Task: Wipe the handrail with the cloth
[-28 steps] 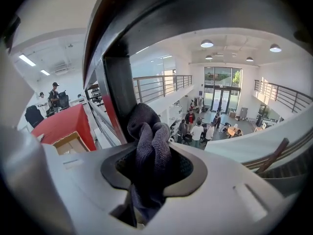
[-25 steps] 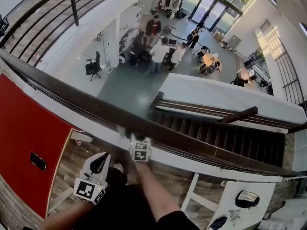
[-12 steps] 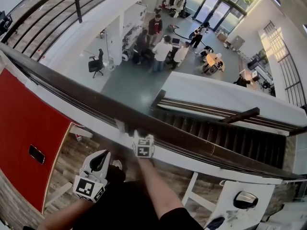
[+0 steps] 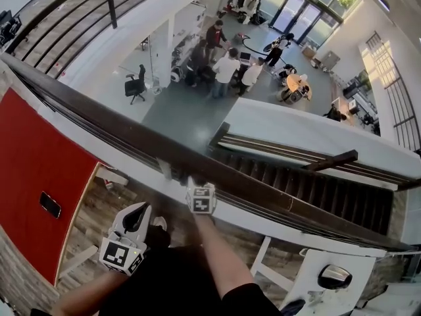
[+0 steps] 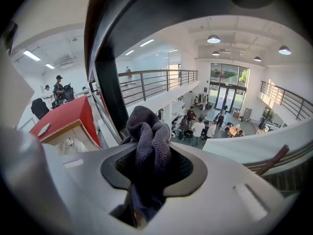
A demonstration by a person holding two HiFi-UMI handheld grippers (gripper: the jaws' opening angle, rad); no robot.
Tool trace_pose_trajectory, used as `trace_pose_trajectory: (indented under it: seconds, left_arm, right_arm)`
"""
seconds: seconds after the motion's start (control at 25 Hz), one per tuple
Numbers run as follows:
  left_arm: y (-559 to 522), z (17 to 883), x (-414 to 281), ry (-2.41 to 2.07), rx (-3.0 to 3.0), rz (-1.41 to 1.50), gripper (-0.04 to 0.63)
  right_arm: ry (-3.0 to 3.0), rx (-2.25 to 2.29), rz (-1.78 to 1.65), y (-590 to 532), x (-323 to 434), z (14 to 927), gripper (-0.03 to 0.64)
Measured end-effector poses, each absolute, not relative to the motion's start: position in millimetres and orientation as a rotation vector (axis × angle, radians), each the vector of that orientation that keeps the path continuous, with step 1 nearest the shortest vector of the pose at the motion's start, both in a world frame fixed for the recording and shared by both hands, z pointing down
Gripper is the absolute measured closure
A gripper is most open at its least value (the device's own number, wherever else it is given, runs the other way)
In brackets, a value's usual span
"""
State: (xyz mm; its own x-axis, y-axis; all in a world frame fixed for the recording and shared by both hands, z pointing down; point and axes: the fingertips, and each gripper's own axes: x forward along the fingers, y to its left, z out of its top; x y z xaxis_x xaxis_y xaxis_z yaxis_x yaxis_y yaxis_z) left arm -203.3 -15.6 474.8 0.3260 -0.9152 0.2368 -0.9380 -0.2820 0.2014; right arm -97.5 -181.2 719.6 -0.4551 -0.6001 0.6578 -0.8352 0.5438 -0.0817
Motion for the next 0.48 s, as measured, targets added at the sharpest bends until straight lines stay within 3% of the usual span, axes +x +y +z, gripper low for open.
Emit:
trace_pose_trajectory:
  seconds: [0.48]
  left_arm:
    - [-2.5,469.6,-184.9,-1.669,2.283,0.103,0.597]
  right_arm:
    - [-2.209,1.147,0.520,-177.2,-70.2,716.4,0.495]
